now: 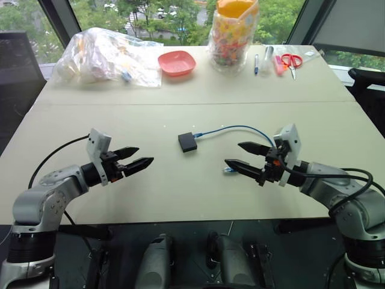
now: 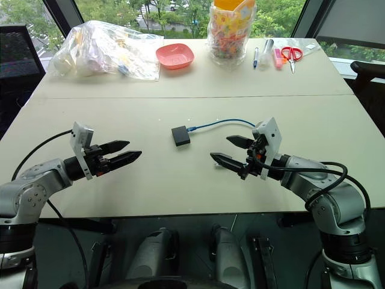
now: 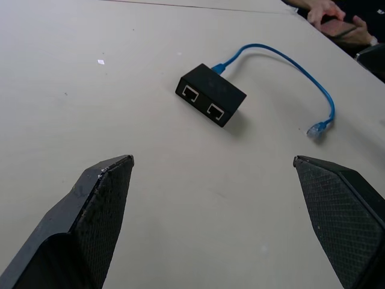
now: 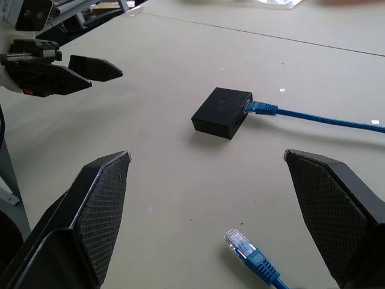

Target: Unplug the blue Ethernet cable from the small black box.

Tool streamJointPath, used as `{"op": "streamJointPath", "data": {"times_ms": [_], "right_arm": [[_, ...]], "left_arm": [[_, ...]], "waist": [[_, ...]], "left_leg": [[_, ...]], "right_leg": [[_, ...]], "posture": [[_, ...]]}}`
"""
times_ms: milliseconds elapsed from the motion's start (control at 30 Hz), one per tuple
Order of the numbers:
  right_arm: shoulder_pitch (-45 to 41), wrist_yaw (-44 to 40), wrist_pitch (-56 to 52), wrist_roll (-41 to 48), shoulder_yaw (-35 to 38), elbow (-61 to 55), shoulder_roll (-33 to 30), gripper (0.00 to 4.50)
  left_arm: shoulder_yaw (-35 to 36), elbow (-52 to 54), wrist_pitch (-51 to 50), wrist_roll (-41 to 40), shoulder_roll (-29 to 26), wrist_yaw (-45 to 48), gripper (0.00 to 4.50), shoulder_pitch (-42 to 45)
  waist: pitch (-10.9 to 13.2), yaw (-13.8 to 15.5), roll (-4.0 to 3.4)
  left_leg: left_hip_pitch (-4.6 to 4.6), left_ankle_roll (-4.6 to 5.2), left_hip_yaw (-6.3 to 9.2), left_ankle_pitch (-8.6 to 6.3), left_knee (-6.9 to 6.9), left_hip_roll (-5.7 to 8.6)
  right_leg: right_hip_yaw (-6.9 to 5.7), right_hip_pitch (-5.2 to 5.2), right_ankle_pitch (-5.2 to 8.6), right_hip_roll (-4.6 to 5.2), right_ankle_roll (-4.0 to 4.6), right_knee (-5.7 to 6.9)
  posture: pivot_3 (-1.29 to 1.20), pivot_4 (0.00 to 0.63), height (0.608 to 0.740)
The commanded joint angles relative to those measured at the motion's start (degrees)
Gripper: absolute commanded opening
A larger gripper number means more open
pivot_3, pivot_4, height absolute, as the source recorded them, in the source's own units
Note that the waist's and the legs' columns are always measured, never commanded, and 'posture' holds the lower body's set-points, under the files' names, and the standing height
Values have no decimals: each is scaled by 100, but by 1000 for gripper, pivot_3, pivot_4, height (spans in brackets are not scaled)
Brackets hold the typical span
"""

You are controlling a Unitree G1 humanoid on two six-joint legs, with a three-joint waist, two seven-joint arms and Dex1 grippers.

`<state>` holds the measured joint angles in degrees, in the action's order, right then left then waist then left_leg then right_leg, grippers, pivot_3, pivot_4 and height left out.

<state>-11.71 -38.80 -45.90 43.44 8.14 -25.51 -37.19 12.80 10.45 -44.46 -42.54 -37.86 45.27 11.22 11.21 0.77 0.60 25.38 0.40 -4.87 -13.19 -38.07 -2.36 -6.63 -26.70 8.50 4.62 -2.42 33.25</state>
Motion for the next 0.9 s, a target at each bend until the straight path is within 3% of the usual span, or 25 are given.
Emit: {"op": "streamJointPath", "data": {"times_ms": [33,400,567,733,900], "right_arm": [[24,-8,14,29,38,-162,-49,4299],[69,13,65,-15,-5,-175,-25,4299],[-299,-59,364,-396,-319,223,85,4299],[-1440,-570,1231,-1503,-1365,1726,297,4299],[-3042,-1184,2591,-2514,-1989,4511,991,4299]], "left_arm": [[103,131,80,-82,-20,101,4418,54],[9,-118,192,94,-59,178,4418,264],[-240,-452,517,469,-185,469,4418,559],[-708,-1122,740,805,-565,1398,4418,1233],[-792,-1200,692,814,-958,1970,4418,1526]], "waist": [[0,2,0],[0,0,0],[0,0,0],[0,-22,2],[0,-73,1]], "left_leg": [[0,0,0,0,0,0],[-1,2,0,2,-2,0],[-1,3,-1,2,-5,0],[-6,3,-4,2,-13,-3],[-3,7,-7,5,-13,0]], "right_leg": [[0,0,0,0,0,0],[0,0,0,0,0,4],[0,1,0,-1,0,5],[-1,3,-1,-5,2,9],[2,-6,-4,-7,6,23]], "posture": [[0,150,740],[0,150,740],[0,150,740],[0,150,740],[0,150,740]]}}
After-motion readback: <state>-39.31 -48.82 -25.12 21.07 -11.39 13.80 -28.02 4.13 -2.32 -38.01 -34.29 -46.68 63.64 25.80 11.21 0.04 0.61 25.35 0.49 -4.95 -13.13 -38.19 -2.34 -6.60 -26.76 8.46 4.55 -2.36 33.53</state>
